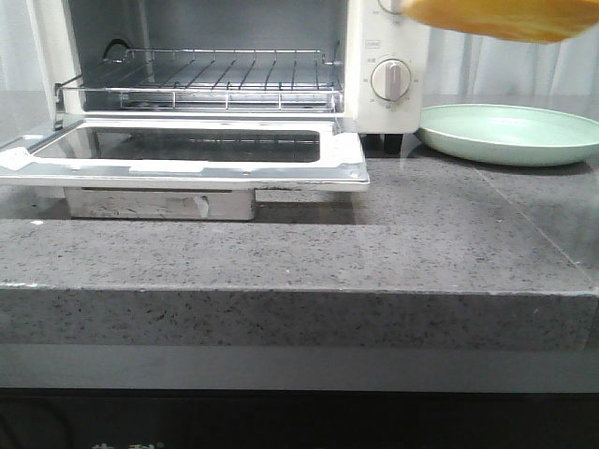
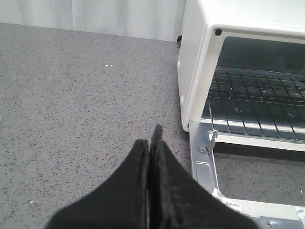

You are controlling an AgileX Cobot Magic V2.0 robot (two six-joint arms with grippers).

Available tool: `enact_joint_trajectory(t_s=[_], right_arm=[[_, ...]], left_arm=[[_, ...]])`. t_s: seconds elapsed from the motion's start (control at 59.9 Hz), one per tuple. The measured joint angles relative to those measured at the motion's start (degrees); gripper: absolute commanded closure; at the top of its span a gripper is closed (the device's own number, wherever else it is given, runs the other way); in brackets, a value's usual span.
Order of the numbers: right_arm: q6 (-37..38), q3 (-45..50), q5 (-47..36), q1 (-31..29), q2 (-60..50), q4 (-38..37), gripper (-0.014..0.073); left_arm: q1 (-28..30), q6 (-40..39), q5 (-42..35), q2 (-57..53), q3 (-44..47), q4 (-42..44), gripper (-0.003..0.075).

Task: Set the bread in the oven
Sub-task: 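Carry the croissant into the open oven above the wire rack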

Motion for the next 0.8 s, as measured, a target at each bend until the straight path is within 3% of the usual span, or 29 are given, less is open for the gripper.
enact_joint_trajectory(t_s=[0.2,0.367,0.567,0.801], right_arm=[[-0.04,-0.94,-13.03,11.28,7.92,5.62,0.0443],[-0.04,-8.43,-19.22,16.80,19.05,7.06,0.0443],[-0.04,-17.32,-24.99,18.33,31.65,13.69,0.0443],[-0.04,-20.97,-33.62,18.36,37.85,17.78,0.0443]], left_arm=[[0.00,0.00,0.00,0.00,0.00,0.00,0.0741],[0.00,0.00,0.00,0.00,0.00,0.00,0.0741],[0.00,0.00,0.00,0.00,0.00,0.00,0.0741],[0.00,0.00,0.00,0.00,0.00,0.00,0.0741]])
